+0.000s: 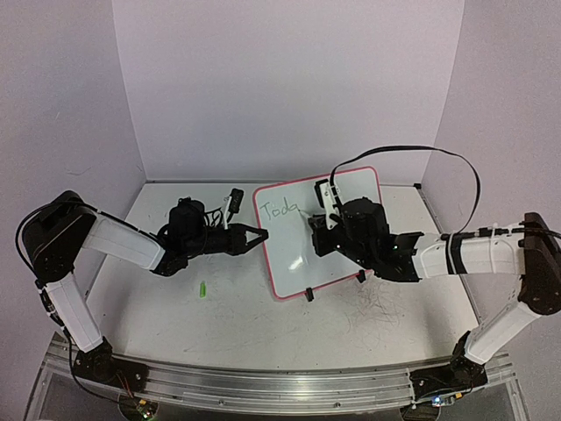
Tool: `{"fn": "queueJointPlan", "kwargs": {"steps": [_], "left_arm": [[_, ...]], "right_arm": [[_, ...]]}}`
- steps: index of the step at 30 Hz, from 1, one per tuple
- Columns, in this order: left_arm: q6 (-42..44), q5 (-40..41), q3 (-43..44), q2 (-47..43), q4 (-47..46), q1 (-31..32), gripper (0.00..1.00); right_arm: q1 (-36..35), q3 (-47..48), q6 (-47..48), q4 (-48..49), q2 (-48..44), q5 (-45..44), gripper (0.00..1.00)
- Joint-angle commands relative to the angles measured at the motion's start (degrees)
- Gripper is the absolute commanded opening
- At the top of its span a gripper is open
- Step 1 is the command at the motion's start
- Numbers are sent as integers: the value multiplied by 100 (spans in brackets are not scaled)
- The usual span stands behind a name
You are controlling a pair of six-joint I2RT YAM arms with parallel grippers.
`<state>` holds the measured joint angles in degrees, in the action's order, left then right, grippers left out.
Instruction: Write a sentence on the whiteboard
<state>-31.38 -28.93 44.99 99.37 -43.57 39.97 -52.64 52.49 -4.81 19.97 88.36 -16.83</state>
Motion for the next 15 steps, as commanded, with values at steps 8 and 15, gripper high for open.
{"fn": "queueJointPlan", "kwargs": {"steps": [8, 15], "left_arm": [[17, -98, 113, -268, -15, -14, 0], [28, -107, 104, -284, -18, -14, 0]], "right_arm": [[115, 190, 15, 77, -460, 130, 0], [131, 349, 50, 105, -253, 193, 0]]}}
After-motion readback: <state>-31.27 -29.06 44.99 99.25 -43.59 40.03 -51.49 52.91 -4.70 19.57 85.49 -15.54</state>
